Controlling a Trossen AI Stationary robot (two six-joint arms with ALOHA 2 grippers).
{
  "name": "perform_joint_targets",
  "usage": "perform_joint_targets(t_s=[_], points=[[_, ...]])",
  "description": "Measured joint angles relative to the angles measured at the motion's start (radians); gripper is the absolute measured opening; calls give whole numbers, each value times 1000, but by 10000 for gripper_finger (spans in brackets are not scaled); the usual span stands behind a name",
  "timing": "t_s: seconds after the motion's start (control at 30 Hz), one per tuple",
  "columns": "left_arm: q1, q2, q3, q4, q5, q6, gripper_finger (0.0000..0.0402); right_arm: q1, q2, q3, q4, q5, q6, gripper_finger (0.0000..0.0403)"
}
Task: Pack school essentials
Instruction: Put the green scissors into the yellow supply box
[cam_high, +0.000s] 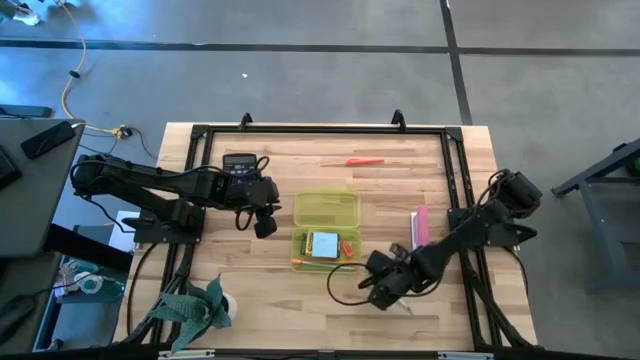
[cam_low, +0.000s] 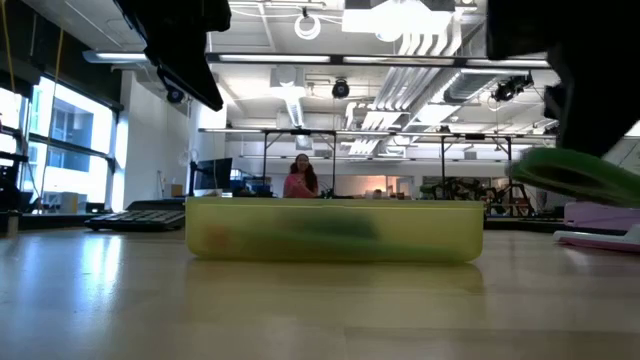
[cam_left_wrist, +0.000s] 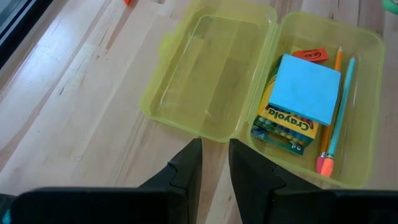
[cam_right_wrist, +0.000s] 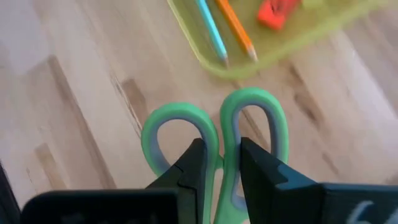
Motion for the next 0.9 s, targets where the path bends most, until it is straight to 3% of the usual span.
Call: perform_joint_targets(t_s=[0.47, 0.9], points=[[0, 0, 0, 0, 2, 7, 70, -79, 0, 103, -3, 56, -325, 56], [0, 0, 0, 0, 3, 7, 70, -107, -1, 192, 45, 248, -614, 63]])
